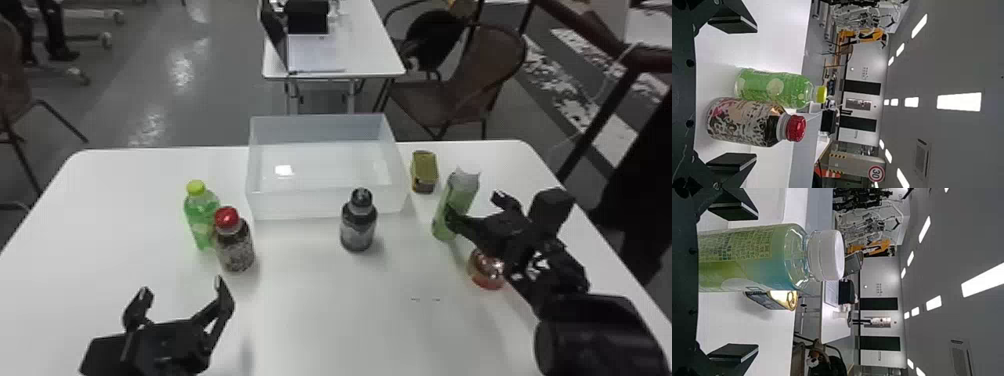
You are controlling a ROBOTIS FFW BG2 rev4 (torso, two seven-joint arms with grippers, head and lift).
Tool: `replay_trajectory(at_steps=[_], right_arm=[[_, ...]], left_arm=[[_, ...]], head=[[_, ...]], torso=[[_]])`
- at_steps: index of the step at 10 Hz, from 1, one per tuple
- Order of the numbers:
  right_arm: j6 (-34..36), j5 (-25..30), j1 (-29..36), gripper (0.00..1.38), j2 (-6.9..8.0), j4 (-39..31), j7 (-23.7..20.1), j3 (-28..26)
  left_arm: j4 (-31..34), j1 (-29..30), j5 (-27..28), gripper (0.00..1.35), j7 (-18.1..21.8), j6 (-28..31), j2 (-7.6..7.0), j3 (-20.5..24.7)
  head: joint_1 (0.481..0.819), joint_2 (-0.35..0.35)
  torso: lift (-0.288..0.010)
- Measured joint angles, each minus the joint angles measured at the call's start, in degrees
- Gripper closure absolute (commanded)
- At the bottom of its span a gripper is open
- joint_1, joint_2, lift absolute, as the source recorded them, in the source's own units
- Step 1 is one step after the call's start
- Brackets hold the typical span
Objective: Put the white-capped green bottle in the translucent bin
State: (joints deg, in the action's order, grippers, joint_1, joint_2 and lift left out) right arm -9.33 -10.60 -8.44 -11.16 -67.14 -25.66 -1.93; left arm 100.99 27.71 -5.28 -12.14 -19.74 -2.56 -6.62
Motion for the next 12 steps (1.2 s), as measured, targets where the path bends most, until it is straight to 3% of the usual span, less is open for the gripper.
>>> replay_trajectory(at_steps=[1,2,3,5,8,12], right_arm=[[-0.1,0.2,-0.8,0.36,0.10,1.4,-1.8,0.1],[-1.7,0.5,-2.3,0.74,0.53,4.1,-4.6,0.1],[-2.6,0.8,-3.6,0.97,1.15,6.4,-6.2,0.2],[-1.8,1.9,-4.6,1.02,2.00,7.5,-7.2,0.2],[1.4,2.3,-2.0,1.02,2.02,1.9,-7.4,0.1],[12.4,2.9,2.0,1.02,1.83,-18.9,-4.9,-1.7]], left_arm=[[0.0,0.1,0.0,0.15,0.0,0.0,0.25,0.1],[0.0,0.2,0.1,0.15,0.0,0.1,0.50,0.2],[-0.1,0.1,0.1,0.15,0.1,0.1,0.60,0.2],[-0.2,0.1,0.1,0.15,0.1,0.1,0.63,0.2],[-0.3,0.0,0.0,0.15,0.1,0.1,0.72,0.2],[-0.5,-0.3,-0.2,0.15,0.1,0.3,0.71,0.0]], head=[[0.695,-0.035],[0.695,-0.024],[0.695,-0.012],[0.695,-0.001],[0.695,0.008],[0.695,0.007]], torso=[[-0.116],[-0.116],[-0.116],[-0.116],[-0.116],[-0.116]])
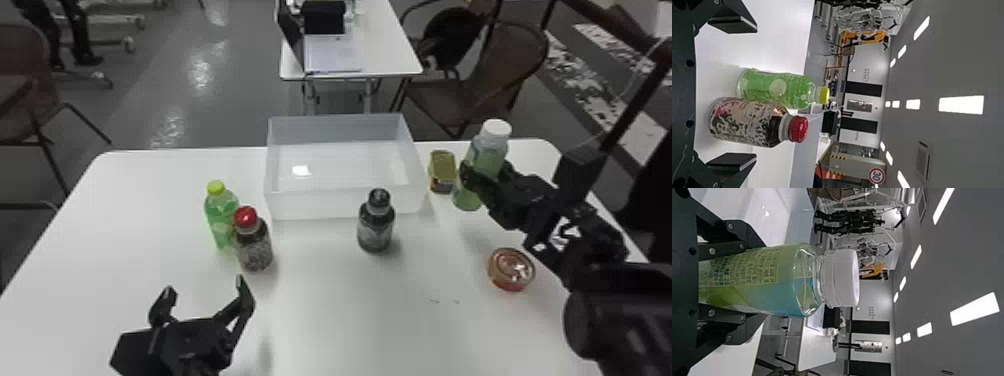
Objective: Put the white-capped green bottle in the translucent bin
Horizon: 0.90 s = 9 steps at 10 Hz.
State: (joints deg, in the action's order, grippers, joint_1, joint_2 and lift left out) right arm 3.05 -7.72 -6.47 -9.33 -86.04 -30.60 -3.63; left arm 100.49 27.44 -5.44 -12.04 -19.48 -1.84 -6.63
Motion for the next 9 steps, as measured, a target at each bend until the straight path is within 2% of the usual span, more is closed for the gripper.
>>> replay_trajectory(at_steps=[2,4,6,9], right_arm=[[1.3,-3.5,-3.2,1.02,0.15,-1.8,-1.8,0.1],[-1.2,-6.1,-8.7,1.02,0.34,3.1,-5.3,2.3],[-4.4,-7.2,-14.2,1.02,1.04,11.0,-9.2,4.4],[-11.1,-7.1,-22.5,1.02,3.04,29.5,-15.0,6.5]], left_arm=[[-0.2,-0.5,0.0,0.15,0.0,0.5,-0.17,-0.4],[-0.3,-0.8,-0.1,0.15,0.0,0.8,-0.35,-0.7],[-0.6,-1.1,-0.1,0.15,0.0,0.9,-0.34,-1.0],[-0.9,-1.7,-0.5,0.15,0.3,1.5,-0.41,-1.2]], head=[[0.695,0.012],[0.695,0.037],[0.695,0.060],[0.695,0.082]], torso=[[-0.116],[-0.116],[-0.116],[-0.116]])
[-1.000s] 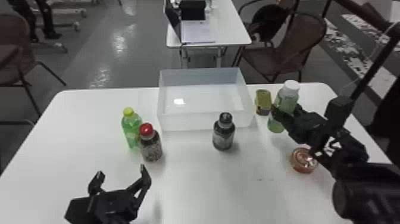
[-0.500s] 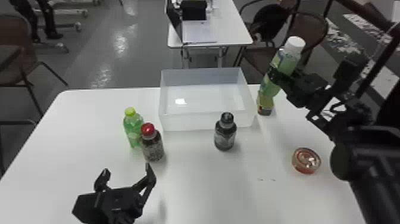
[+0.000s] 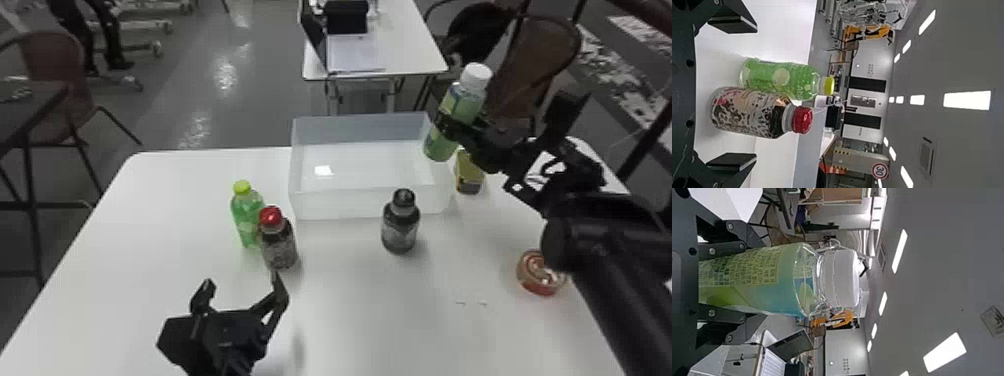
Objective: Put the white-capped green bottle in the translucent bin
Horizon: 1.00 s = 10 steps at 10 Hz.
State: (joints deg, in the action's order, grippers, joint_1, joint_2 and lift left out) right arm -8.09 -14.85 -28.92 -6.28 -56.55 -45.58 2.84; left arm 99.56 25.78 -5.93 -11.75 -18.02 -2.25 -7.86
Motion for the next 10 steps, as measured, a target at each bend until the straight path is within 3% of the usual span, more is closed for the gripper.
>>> replay_trajectory(at_steps=[5,7,8,10], right_arm=[[-7.5,3.4,-9.9,0.97,2.54,24.1,-0.4,0.3],[-9.4,4.9,-11.7,0.10,3.38,29.0,1.6,0.3],[-9.8,5.1,-11.9,0.00,3.46,29.6,1.8,0.4],[-10.0,4.8,-12.0,0.04,3.56,29.7,1.8,1.1]], left_arm=[[-1.0,-0.4,-1.4,0.15,0.8,-0.3,-0.38,-0.1],[-1.9,-0.8,-2.0,0.15,1.2,-1.4,-0.36,0.0],[-2.1,-0.7,-2.1,0.15,1.3,-1.6,-0.26,0.0],[-2.3,-0.6,-2.1,0.15,1.8,-1.8,0.26,0.3]], head=[[0.695,0.091],[0.695,0.094],[0.695,0.095],[0.695,0.098]], torso=[[-0.116],[-0.116],[-0.116],[-0.116]])
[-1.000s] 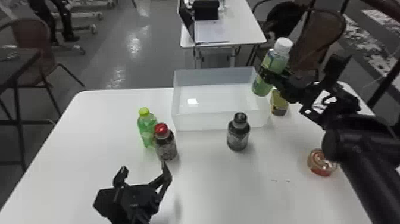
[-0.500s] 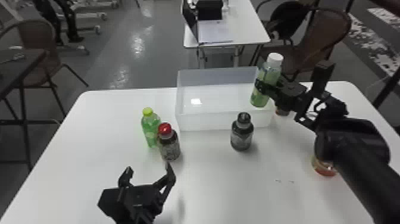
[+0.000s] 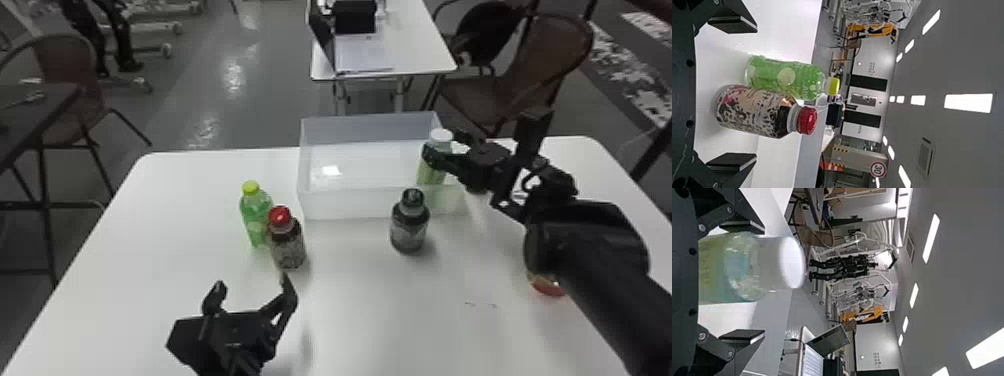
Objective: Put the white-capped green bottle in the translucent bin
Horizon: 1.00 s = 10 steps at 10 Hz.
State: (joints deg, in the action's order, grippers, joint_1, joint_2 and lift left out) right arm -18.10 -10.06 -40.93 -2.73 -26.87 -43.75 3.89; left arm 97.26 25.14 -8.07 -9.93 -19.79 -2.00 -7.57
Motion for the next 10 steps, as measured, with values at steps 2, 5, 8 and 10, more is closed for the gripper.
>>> replay_trajectory(at_steps=[2,5,8,10], right_arm=[[0.3,-1.8,2.0,0.06,0.22,-3.9,0.0,1.0],[10.9,-4.1,24.2,0.10,-2.74,-43.0,15.6,1.8],[14.0,-3.6,45.9,0.09,-3.83,-67.4,20.1,-2.5],[13.7,-0.3,56.7,0.09,-3.44,-73.9,23.9,-2.7]], left_arm=[[0.0,0.1,0.1,0.15,0.2,-0.6,0.17,0.4],[0.1,0.5,0.5,0.15,0.0,-1.5,0.19,0.5],[0.3,0.6,1.8,0.15,0.0,-1.9,0.79,0.9],[0.4,1.0,2.0,0.15,0.0,-2.1,0.04,0.6]], head=[[0.695,0.110],[0.695,0.088],[0.695,0.059],[0.695,0.051]], torso=[[-0.116],[-0.116],[-0.116],[-0.116]])
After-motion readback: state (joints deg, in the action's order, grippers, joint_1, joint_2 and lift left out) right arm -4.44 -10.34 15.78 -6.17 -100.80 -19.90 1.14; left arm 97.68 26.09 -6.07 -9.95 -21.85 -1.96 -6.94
